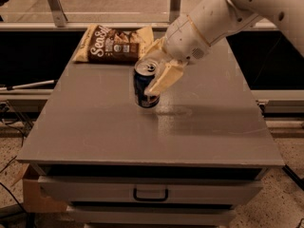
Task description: Pick pepsi can
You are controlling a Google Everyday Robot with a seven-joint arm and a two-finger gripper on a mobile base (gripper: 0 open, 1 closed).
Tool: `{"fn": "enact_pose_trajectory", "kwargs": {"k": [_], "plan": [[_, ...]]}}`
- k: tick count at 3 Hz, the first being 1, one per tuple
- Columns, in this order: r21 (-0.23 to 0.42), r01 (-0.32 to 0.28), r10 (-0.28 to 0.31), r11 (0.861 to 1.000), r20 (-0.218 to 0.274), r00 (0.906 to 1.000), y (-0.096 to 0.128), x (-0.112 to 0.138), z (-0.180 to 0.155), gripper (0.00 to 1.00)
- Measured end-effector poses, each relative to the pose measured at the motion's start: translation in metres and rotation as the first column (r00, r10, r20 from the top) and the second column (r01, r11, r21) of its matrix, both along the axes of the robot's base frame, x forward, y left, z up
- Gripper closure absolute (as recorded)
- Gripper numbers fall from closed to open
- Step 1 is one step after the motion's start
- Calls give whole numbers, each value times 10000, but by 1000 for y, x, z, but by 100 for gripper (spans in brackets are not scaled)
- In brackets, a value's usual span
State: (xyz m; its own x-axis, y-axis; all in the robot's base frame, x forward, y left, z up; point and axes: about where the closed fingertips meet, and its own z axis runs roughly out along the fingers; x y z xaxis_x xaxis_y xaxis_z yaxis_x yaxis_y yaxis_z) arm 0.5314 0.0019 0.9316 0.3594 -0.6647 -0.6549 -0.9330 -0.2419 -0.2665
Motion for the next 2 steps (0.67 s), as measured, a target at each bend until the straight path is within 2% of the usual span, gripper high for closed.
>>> {"fn": "enact_pose_trajectory", "kwargs": {"k": [1,2], "plan": [[42,-30,28,10000,452,9990,-12,1,28,100],[57,-122,118,9999,690,9975,-21,1,51,100]]}}
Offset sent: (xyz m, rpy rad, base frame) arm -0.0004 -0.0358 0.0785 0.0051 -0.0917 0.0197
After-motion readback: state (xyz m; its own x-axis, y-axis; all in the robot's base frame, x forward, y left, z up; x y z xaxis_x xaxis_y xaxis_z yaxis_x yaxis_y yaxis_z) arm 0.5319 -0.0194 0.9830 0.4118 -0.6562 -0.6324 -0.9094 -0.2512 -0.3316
